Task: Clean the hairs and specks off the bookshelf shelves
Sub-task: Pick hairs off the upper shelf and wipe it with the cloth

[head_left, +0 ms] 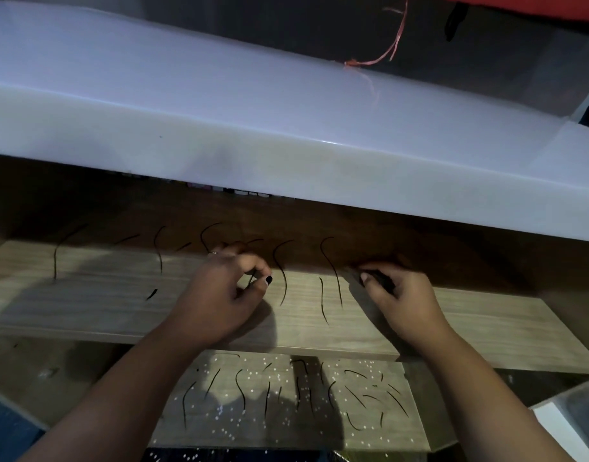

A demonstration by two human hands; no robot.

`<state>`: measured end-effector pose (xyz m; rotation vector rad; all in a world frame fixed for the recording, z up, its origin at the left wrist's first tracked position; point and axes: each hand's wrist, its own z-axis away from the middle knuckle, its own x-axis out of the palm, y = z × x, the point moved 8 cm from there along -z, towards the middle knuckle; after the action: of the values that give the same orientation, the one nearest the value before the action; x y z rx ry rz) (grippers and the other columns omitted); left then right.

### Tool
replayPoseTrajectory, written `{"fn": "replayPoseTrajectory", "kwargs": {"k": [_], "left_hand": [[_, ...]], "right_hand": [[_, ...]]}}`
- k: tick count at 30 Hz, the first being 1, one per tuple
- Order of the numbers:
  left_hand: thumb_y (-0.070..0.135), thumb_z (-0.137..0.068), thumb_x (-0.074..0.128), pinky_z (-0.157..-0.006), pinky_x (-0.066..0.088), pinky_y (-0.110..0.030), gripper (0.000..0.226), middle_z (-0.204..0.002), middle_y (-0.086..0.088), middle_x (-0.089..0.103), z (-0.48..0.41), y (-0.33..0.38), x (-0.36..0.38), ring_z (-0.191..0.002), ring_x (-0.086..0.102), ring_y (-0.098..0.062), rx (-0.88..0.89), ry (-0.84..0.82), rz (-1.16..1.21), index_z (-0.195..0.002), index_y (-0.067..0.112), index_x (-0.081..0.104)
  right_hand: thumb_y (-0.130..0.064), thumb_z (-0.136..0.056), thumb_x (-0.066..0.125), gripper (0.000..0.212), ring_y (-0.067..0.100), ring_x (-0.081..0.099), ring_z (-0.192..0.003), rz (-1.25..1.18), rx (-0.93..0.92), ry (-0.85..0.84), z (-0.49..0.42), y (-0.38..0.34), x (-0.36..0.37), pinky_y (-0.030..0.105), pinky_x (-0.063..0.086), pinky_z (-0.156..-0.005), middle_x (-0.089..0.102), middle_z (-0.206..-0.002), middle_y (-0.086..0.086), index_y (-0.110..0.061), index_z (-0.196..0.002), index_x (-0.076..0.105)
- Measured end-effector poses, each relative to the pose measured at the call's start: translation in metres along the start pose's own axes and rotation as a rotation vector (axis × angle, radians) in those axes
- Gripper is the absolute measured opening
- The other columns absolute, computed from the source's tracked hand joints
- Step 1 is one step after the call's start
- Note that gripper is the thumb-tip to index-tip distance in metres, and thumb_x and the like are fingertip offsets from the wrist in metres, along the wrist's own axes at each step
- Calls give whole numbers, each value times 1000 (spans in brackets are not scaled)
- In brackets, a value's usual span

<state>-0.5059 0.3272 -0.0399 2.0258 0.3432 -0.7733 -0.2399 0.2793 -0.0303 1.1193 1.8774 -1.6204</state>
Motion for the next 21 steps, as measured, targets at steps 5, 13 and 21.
{"fn": "replayPoseTrajectory", "kwargs": {"k": [5,13,21], "left_hand": [[39,-83,55,-73,49,-31,19,-97,10,63,2,-7,-7,-88,58,-7,-61,71,45,-97,35,67],[39,-84,52,-75,48,-34,25,-93,7,61,1,4,-3,-86,55,-11,-6,14,-103,-100,29,68],[37,-85,54,-68,38,-29,19,-86,7,58,-1,5,-2,-83,52,-11,6,3,-159,-95,28,67]], "right_hand": [[-27,-86,67,19,1,53,-90,86,-155,-84,17,-19,13,22,46,-75,53,-92,-12,-41,-98,70],[-38,-93,57,19,6,58,-97,230,-19,-208,-17,-23,30,22,47,-81,64,-106,-15,-40,-109,67],[-22,-95,56,21,17,53,-111,171,-30,-159,-99,-16,58,23,35,-91,56,-116,-1,-18,-113,68]]}}
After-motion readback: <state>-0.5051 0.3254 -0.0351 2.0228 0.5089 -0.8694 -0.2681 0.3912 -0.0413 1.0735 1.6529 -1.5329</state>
